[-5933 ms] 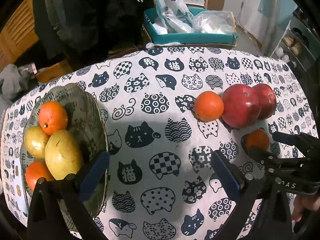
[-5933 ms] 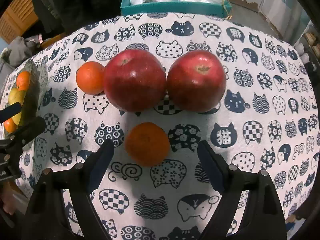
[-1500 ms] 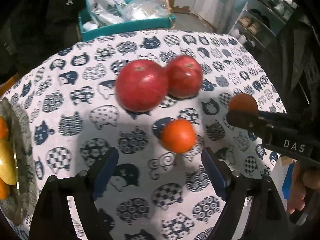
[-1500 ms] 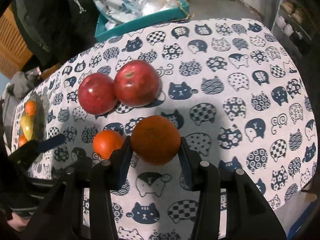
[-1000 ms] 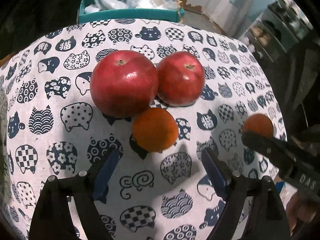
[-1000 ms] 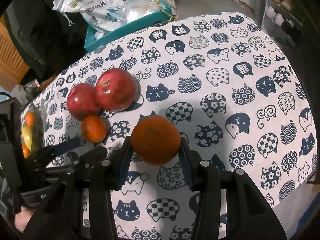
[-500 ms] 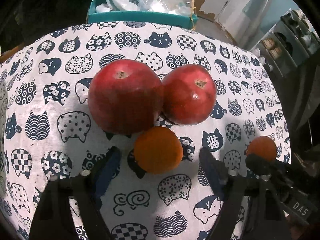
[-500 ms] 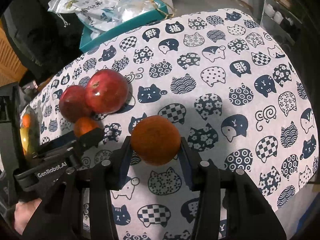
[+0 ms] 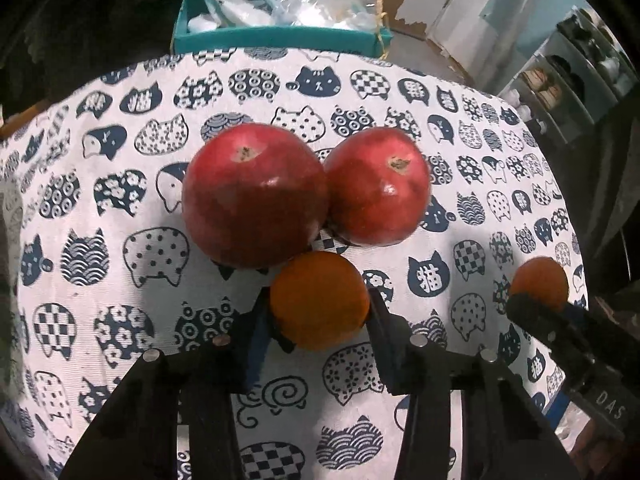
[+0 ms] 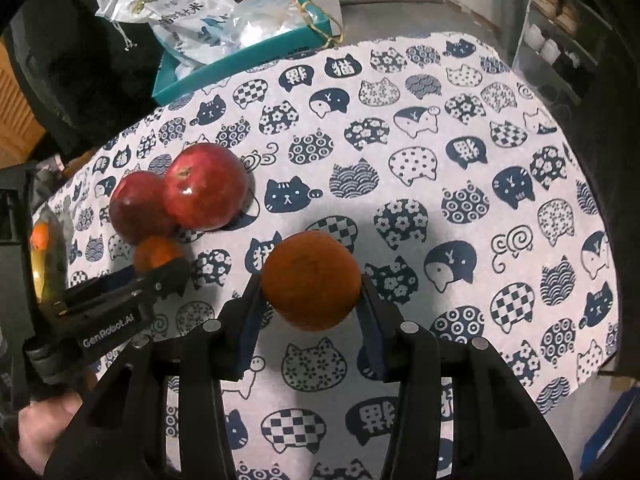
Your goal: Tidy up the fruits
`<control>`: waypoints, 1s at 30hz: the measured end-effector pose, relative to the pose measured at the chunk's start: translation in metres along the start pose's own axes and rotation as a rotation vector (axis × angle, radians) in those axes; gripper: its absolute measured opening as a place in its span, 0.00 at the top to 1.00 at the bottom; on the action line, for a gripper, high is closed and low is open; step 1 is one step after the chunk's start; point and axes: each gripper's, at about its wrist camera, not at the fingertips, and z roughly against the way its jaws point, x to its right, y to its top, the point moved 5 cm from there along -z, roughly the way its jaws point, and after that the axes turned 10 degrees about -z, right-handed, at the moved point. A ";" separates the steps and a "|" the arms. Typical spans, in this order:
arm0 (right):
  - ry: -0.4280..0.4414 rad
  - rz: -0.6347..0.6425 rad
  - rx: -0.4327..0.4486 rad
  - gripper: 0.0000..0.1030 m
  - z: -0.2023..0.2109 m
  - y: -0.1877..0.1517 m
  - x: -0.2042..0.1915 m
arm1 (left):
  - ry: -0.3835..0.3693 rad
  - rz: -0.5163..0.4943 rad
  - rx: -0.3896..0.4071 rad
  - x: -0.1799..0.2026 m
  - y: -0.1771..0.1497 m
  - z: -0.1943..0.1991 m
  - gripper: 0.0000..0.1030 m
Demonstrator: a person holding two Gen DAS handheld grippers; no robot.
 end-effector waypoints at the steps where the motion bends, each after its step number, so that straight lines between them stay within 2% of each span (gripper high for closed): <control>1: -0.005 0.006 0.005 0.56 0.002 0.000 -0.001 | 0.003 -0.005 0.006 0.001 0.000 0.003 0.56; 16: -0.065 0.120 0.106 0.57 0.041 0.006 -0.028 | 0.097 -0.064 0.115 -0.016 -0.003 0.075 0.56; 30: -0.013 0.221 0.221 0.57 0.091 0.011 -0.081 | 0.166 -0.097 0.257 -0.027 -0.005 0.157 0.56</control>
